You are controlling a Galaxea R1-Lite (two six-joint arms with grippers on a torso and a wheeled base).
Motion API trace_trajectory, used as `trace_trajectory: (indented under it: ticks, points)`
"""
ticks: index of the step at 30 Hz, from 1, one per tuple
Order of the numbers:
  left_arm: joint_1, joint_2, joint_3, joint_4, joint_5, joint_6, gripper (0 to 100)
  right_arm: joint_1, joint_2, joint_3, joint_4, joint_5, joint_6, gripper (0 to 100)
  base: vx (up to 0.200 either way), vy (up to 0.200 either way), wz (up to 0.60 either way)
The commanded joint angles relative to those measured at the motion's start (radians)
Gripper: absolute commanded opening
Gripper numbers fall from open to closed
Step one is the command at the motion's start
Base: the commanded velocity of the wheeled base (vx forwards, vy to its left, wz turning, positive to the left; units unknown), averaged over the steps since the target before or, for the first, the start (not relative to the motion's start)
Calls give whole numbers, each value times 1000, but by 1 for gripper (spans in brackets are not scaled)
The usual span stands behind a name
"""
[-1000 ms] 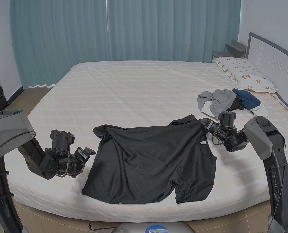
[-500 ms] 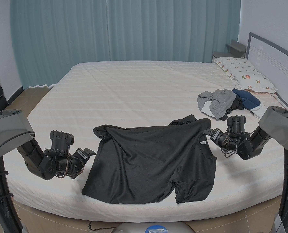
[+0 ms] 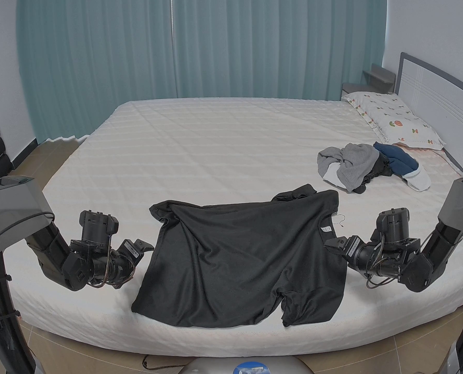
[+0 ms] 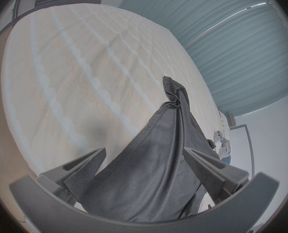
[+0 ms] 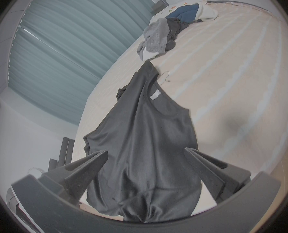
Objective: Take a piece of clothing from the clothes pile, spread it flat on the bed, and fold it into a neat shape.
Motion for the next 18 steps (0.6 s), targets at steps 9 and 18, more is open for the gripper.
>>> trace_trajectory:
  ticks: [9, 18]
  points:
    - [-4, 9, 41, 3, 3, 74, 100, 26, -11, 79, -20, -3, -56, 100, -111, 0, 0]
    - [-25, -1, 73, 6, 13, 122, 100, -5, -10, 65, -80, -5, -187, 100, -22, 0, 0]
